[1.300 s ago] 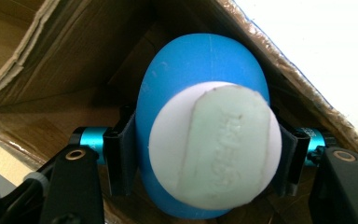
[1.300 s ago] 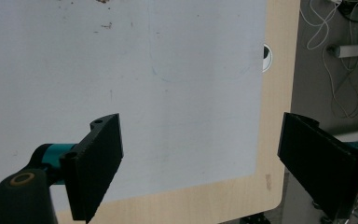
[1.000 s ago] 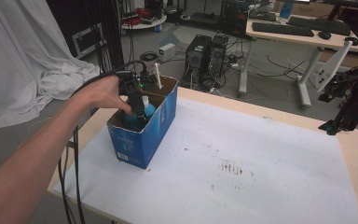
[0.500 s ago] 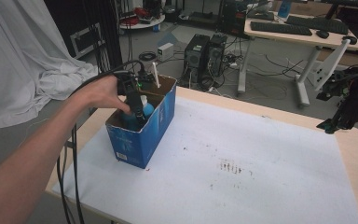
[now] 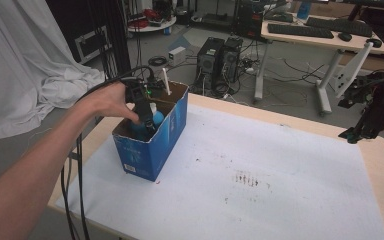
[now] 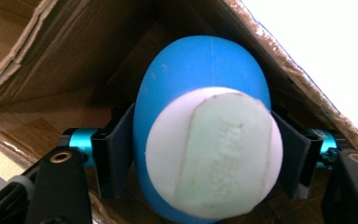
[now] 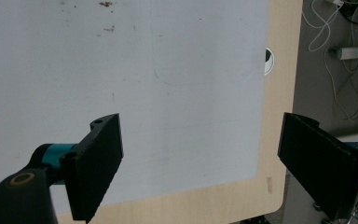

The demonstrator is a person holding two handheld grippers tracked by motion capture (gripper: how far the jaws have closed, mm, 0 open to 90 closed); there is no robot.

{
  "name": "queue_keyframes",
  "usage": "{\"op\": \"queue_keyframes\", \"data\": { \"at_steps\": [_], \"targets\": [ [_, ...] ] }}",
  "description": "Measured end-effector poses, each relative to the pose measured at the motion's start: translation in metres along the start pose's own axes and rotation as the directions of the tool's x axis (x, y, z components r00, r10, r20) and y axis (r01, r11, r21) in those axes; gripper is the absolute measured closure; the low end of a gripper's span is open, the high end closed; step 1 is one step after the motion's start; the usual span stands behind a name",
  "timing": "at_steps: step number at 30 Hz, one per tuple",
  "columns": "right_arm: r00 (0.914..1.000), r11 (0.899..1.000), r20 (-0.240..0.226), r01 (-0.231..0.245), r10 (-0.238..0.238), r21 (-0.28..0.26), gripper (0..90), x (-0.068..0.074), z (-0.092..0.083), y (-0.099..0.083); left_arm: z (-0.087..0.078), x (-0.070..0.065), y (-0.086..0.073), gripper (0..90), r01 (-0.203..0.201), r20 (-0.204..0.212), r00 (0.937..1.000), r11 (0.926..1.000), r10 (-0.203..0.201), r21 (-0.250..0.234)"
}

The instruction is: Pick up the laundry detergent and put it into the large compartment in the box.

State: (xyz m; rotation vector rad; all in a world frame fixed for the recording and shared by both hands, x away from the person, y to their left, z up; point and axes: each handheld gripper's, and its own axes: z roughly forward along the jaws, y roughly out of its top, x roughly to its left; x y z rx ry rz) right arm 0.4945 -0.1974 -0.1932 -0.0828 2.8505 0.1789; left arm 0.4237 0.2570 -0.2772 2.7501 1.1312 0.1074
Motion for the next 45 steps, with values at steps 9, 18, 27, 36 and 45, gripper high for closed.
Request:
{"op": "queue_keyframes", "data": {
  "at_steps": [9,18,27,36,45],
  "targets": [
    [1.0000,1.000,-0.001,0.000,0.000,-0.003,13.2,0.001,-0.001,0.000,-0.004,-0.002,0.000,27.3,-0.004,-0.015,0.9999,1.0000,0.003,-0.007],
    [1.0000,1.000,0.000,-0.001,0.001,0.001,13.2,0.002,-0.001,0.000,-0.011,-0.003,-0.001,24.5,-0.009,-0.026,0.9996,1.0000,0.008,-0.003],
    [1.0000,1.000,-0.001,-0.004,0.004,0.005,13.2,0.003,-0.002,0.001,-0.022,-0.004,0.002,22.7,-0.027,-0.056,0.9981,0.9996,0.027,0.002],
    [1.0000,1.000,-0.003,-0.003,0.003,0.006,13.1,0.003,-0.002,0.000,-0.051,-0.019,0.013,17.7,-0.077,-0.098,0.9926,0.9959,0.072,-0.047],
    [1.0000,1.000,-0.003,-0.003,0.003,0.005,13.2,0.003,-0.002,0.000,-0.089,-0.044,0.033,16.3,-0.158,-0.119,0.9822,0.9824,0.146,-0.100]
  ]
}}
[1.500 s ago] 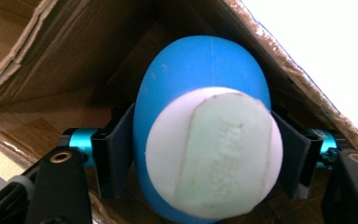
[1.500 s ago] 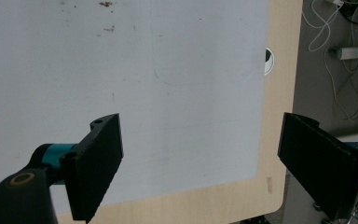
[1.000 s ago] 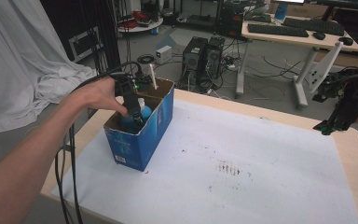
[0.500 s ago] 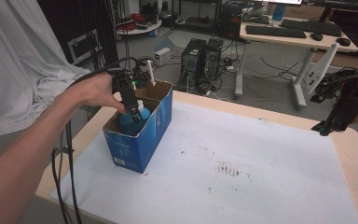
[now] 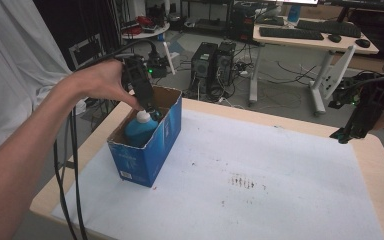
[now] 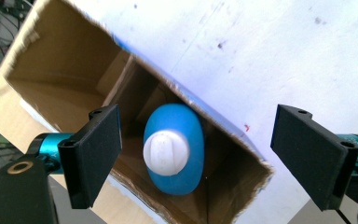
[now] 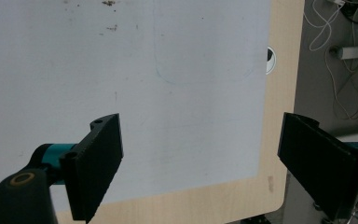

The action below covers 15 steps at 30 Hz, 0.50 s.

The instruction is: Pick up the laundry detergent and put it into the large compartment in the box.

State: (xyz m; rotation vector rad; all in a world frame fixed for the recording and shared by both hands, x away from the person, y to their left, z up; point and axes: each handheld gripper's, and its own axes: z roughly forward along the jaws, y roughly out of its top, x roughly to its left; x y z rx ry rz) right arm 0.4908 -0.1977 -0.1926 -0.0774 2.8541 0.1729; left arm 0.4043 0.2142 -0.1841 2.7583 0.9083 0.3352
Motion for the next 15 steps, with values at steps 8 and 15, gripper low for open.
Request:
{"op": "queue_keyframes", "data": {
  "at_steps": [8,15],
  "targets": [
    [1.0000,1.000,0.004,-0.005,0.005,0.003,13.2,0.000,-0.001,-0.001,-0.017,-0.019,0.029,16.3,-0.084,-0.009,0.9965,0.9963,0.084,-0.021],
    [1.0000,1.000,0.004,-0.006,0.006,-0.004,13.2,0.001,-0.001,-0.002,-0.003,-0.043,0.057,16.3,-0.162,0.001,0.9868,0.9867,0.162,-0.014]
  ]
}}
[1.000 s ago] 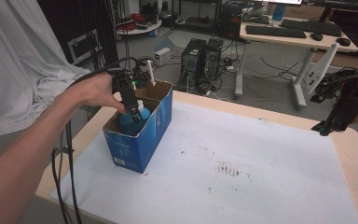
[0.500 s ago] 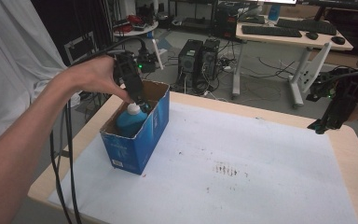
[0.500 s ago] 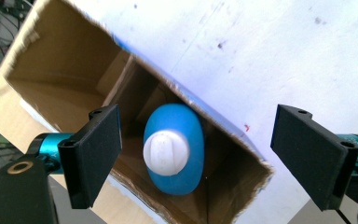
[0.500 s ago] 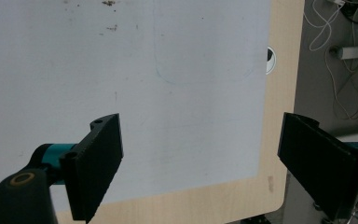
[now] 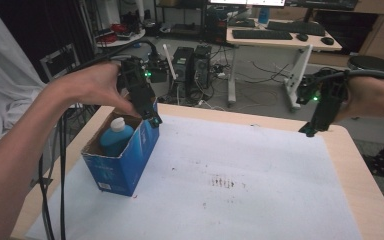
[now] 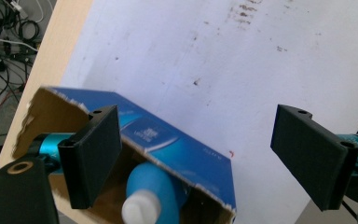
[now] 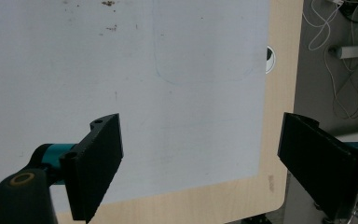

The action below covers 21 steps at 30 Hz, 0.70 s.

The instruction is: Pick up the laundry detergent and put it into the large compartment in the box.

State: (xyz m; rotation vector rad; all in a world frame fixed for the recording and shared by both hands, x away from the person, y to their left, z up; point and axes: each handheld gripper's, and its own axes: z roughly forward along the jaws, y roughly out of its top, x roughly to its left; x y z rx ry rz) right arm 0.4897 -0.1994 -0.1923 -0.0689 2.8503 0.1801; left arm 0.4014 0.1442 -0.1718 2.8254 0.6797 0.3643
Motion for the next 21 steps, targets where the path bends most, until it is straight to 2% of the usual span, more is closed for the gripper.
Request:
{"op": "queue_keyframes", "data": {
  "at_steps": [11,19,20,21],
  "targets": [
    [1.0000,1.000,-0.002,-0.003,0.003,-0.002,13.2,0.004,0.003,-0.001,0.031,-0.034,0.036,16.3,-0.099,0.026,0.9947,0.9951,0.099,-0.005],
    [1.0000,1.000,0.000,-0.003,0.003,-0.004,13.2,0.004,0.004,-0.001,0.063,-0.052,0.045,16.3,-0.134,0.055,0.9896,0.9909,0.133,0.011],
    [1.0000,1.000,0.000,-0.003,0.003,-0.004,13.2,0.004,0.004,-0.001,0.063,-0.052,0.045,16.3,-0.134,0.055,0.9896,0.9909,0.133,0.011],
    [1.0000,1.000,0.003,-0.005,0.005,-0.004,13.2,0.004,0.004,-0.001,0.071,-0.056,0.046,16.3,-0.143,0.062,0.9880,0.9897,0.142,0.014]
  ]
}}
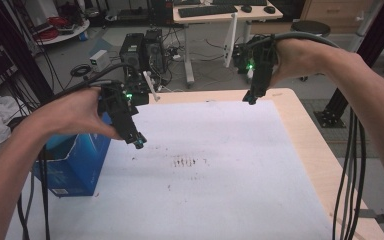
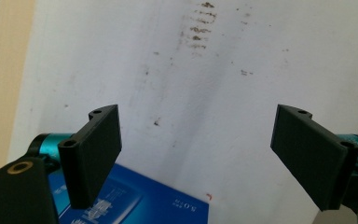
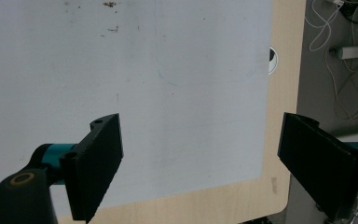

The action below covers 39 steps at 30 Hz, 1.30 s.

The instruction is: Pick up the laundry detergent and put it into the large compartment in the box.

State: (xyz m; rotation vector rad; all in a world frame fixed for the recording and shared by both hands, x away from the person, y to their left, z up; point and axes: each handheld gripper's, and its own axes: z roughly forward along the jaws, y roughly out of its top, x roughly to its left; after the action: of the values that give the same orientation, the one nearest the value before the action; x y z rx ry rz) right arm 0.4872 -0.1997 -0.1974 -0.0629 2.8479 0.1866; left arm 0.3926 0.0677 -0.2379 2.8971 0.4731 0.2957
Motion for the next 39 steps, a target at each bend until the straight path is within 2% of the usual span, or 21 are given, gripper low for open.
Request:
{"op": "queue_keyframes", "data": {
  "at_steps": [6,10,11,14,19,25,31,39],
  "targets": [
    [1.0000,1.000,0.005,-0.001,0.001,-0.001,13.2,0.001,-0.001,0.000,0.029,-0.008,0.004,16.3,-0.018,0.023,0.9996,0.9996,0.018,0.022],
    [1.0000,1.000,0.006,0.001,-0.001,-0.004,13.2,0.001,-0.002,0.000,0.039,-0.011,0.005,16.3,-0.025,0.042,0.9988,0.9994,0.024,0.024],
    [1.0000,1.000,0.006,0.001,-0.001,-0.004,13.2,0.001,-0.002,0.000,0.047,-0.015,0.007,16.3,-0.038,0.048,0.9982,0.9986,0.036,0.036],
    [1.0000,1.000,0.006,-0.006,0.006,-0.003,13.2,0.001,-0.001,0.000,0.057,-0.020,0.008,16.3,-0.055,0.058,0.9970,0.9967,0.051,0.061],
    [1.0000,1.000,0.004,-0.001,0.001,-0.009,13.2,0.001,0.001,0.002,0.070,-0.027,0.010,16.3,-0.088,0.085,0.9930,0.9935,0.082,0.071],
    [1.0000,1.000,0.002,-0.001,0.001,-0.001,13.2,0.002,0.001,0.004,0.076,-0.029,0.014,16.3,-0.099,0.097,0.9912,0.9911,0.091,0.089],
    [1.0000,1.000,0.005,-0.004,0.004,-0.004,13.2,0.004,-0.002,0.003,0.075,-0.032,0.015,16.3,-0.113,0.094,0.9900,0.9902,0.105,0.083],
    [1.0000,1.000,0.010,0.003,-0.003,-0.010,13.2,0.005,-0.004,0.002,0.073,-0.033,0.014,16.3,-0.108,0.091,0.9908,0.9904,0.100,0.086]
  ]
}}
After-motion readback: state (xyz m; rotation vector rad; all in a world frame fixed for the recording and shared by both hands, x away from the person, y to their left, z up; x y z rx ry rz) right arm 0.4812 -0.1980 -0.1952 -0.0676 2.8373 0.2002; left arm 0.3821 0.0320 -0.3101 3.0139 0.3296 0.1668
